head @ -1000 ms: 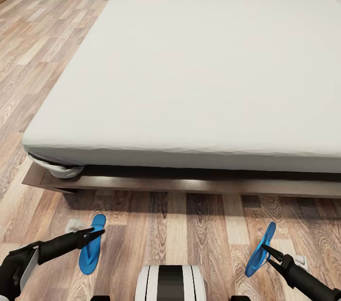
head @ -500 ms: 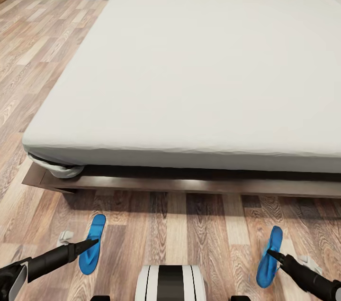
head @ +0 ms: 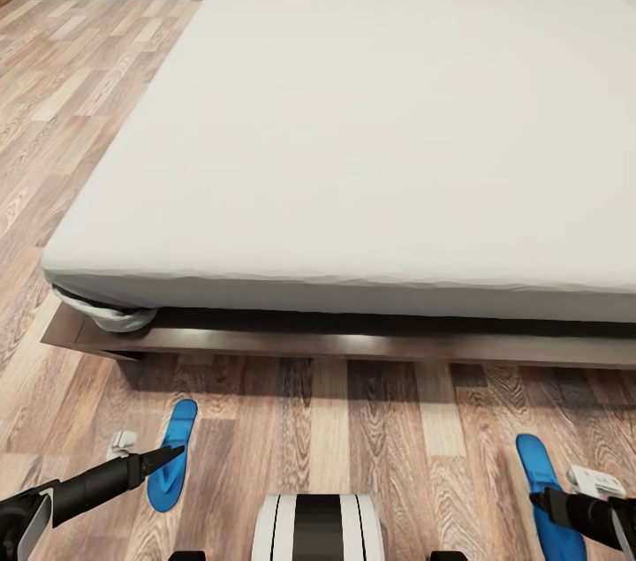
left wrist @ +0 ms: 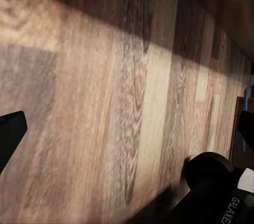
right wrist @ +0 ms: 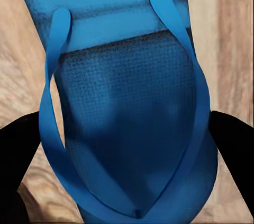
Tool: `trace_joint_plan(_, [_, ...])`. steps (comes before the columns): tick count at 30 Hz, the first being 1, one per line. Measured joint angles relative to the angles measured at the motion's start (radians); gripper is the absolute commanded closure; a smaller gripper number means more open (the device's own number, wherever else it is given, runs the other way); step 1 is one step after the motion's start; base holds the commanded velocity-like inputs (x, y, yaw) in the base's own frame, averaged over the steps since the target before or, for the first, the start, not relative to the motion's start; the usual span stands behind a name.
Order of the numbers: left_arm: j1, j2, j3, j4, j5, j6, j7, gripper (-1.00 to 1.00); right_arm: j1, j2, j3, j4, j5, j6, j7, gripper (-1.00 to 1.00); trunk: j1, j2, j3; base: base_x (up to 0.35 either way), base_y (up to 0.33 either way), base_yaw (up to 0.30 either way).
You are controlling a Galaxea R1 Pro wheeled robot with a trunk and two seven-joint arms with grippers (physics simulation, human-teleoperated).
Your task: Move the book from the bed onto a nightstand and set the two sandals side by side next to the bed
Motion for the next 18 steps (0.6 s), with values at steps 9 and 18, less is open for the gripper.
trace_joint_plan(9, [-0.001,-0.001,-0.001,0.000,-0.001,0.000,0.001,-1.00,-0.001,0.000,0.006,0.005,0.032,-0.007,-0.009,1.00,0.000,0.000,0.000,0.000,0.000,0.000])
trace_joint_plan(18, [0.000,-0.004,-0.001,0.002,-0.003,-0.001,0.003,-1.00,0.000,0.005,0.006,0.013,0.025,-0.312,-0.010,1.00,0.000,0.000,0.000,0.000,0.000,0.000])
